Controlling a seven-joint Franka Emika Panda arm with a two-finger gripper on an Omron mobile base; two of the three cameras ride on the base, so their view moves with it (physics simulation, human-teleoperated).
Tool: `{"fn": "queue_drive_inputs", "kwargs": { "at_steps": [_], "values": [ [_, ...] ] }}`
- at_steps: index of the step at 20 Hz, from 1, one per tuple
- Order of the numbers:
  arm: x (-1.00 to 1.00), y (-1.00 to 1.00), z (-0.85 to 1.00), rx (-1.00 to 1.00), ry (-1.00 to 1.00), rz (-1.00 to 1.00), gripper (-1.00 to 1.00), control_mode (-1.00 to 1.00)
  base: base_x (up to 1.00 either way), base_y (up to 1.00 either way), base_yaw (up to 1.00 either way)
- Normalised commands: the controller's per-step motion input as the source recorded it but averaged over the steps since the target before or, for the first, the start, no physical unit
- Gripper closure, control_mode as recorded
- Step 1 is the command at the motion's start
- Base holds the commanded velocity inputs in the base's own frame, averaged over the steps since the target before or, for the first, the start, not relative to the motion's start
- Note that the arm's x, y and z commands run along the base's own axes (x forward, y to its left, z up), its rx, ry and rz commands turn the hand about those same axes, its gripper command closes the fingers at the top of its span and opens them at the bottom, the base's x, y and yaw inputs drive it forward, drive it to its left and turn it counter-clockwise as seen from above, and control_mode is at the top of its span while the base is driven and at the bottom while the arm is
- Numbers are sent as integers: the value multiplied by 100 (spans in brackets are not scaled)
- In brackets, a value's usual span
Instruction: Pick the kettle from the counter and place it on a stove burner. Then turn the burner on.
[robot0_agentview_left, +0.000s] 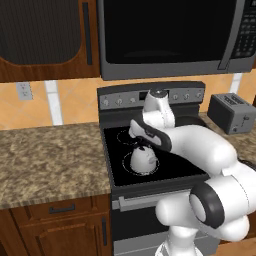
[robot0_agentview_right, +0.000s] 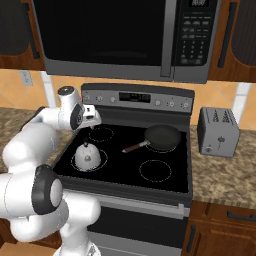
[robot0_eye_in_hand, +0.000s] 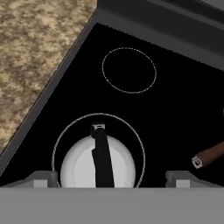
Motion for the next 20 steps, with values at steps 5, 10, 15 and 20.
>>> {"fn": "queue_drive_inputs", "kwargs": {
  "at_steps": [5,10,15,20],
  "values": [
    [-66,0,18,0,1,-18,-100,-100,0,0,0],
    [-24,-20,3,3,-10,-22,-100,-100,0,0,0],
    [-9,-6,36,5,-14,-17,-100,-100,0,0,0],
    [-2,0,42,4,-1,0,-100,-100,0,0,0]
  ]
}}
